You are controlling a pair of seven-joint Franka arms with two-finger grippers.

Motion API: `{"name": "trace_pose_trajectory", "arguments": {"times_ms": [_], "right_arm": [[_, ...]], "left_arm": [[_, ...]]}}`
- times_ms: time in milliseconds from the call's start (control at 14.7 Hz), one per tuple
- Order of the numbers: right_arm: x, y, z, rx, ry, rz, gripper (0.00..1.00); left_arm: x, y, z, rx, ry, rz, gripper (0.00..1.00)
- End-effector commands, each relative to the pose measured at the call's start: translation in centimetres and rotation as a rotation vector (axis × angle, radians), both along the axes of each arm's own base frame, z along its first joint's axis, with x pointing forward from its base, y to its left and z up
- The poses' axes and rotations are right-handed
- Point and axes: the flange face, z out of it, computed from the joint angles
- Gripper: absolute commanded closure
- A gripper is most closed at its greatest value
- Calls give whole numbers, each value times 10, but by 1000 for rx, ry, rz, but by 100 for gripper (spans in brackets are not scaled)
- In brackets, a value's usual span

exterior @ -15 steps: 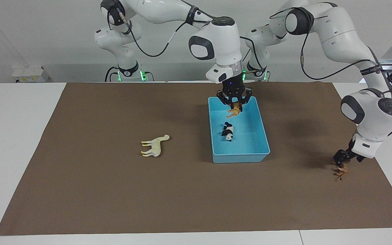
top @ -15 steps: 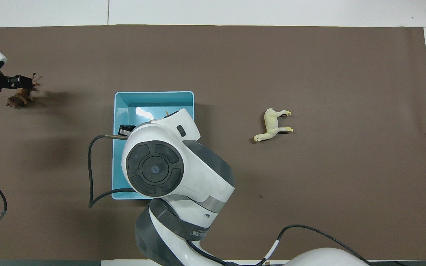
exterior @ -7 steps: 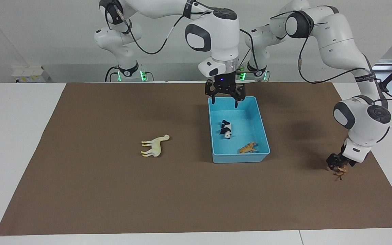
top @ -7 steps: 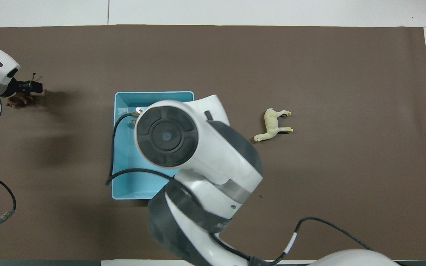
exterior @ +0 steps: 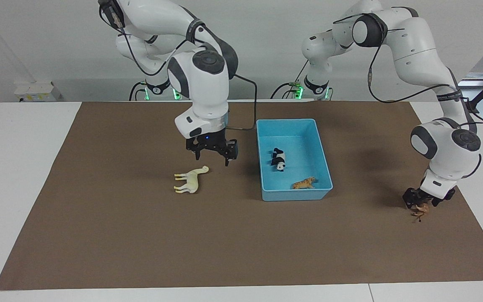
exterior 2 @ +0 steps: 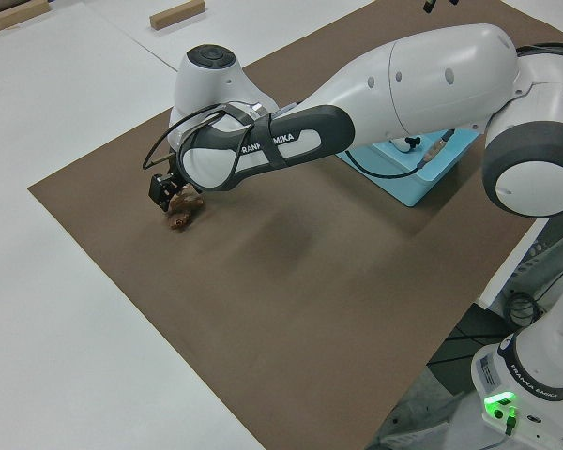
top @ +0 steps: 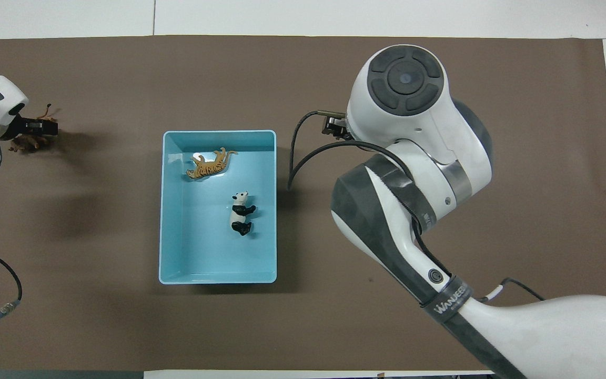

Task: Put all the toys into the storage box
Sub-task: 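Grasp the brown horse with the left gripper while the right gripper withdraws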

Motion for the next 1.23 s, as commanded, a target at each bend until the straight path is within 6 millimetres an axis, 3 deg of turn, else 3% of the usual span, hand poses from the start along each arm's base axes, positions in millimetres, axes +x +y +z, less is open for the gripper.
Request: {"name": "trace_pose_trajectory", "arguments": {"times_ms": [0,68,136,273,409,545,614,682,750,955,1023,1159], "right_arm": [[-33,-41,-45,-26,-32,63,0],[-36,-58,-58,-25,-43,91,0],[-38,-78,-71,-25,-57,128,0],[-42,-92,-93,-25,-51,183,0],[-39,-90,-115,4,-63,194,0],[-36,-80,-136,29,-66,209,0],[-34,-77,-142,42,-73,213,0],[-33,-76,-145,49,-84,220,0],[-33,-76,-150,53,-81,224,0],[-33,-75,-157,55,-83,232,0],[-34,-76,-159,51,-83,237,0],[-34,-75,-159,50,-85,240,0]], "left_arm": [[-2,5,-4,8,-5,-7,67],[-3,6,-4,2,-2,4,92],[-3,5,-3,-2,4,19,100],[1,-1,4,-11,16,66,100],[6,-6,16,-20,55,91,100],[12,-25,34,-56,107,160,100],[13,-45,51,-81,132,212,100],[10,-79,72,-88,161,252,100],[2,-106,106,-114,166,318,100],[-37,-184,175,-209,229,514,100],[-48,-218,189,-217,248,532,100],[-73,-283,196,-202,298,586,100]]}}
